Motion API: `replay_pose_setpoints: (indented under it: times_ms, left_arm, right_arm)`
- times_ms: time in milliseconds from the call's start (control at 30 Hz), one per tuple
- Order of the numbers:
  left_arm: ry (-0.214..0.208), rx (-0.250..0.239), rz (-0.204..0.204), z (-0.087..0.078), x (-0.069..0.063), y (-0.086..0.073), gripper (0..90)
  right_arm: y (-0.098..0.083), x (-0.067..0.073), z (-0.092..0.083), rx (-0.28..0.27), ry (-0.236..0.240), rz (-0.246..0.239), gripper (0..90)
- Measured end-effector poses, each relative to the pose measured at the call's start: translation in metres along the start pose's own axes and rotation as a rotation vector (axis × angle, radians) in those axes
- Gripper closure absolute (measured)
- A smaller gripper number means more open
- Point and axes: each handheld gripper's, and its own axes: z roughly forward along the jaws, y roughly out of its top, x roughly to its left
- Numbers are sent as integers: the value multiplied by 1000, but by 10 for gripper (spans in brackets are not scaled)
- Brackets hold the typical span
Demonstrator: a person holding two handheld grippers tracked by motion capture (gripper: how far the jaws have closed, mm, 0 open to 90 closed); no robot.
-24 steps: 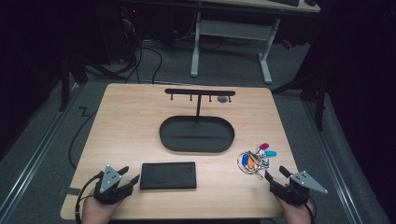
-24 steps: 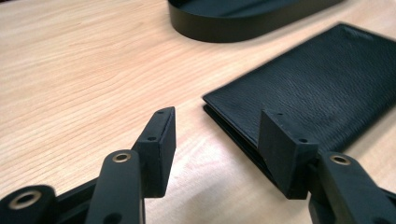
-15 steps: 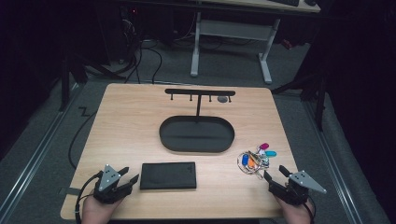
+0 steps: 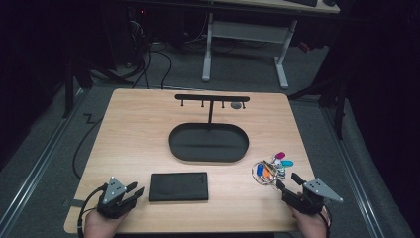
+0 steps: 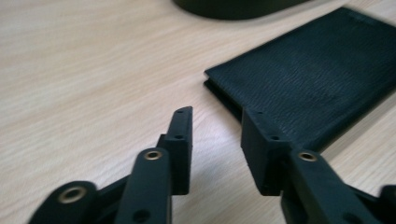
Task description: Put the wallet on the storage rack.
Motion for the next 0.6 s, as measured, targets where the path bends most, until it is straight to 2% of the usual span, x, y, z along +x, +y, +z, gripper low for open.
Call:
replay_pose_setpoints:
  times_ms: [233,333,467,533,600]
  left_arm:
    - [-24,29,23,4,-4,1,803]
    - [-34,52,63,10,-11,3,845]
    - [-39,64,79,13,-14,3,893]
    - [-48,74,100,14,-18,3,900]
    - [-63,70,98,12,-19,2,900]
  right_arm:
    - [1,-2,-4,-23,-15,18,356]
    - [0,-4,-4,-15,-15,20,357]
    - [0,-4,-4,-17,-14,24,357]
    - [0,-4,-4,-17,-11,23,357]
    - [1,-4,-3,-15,-9,28,358]
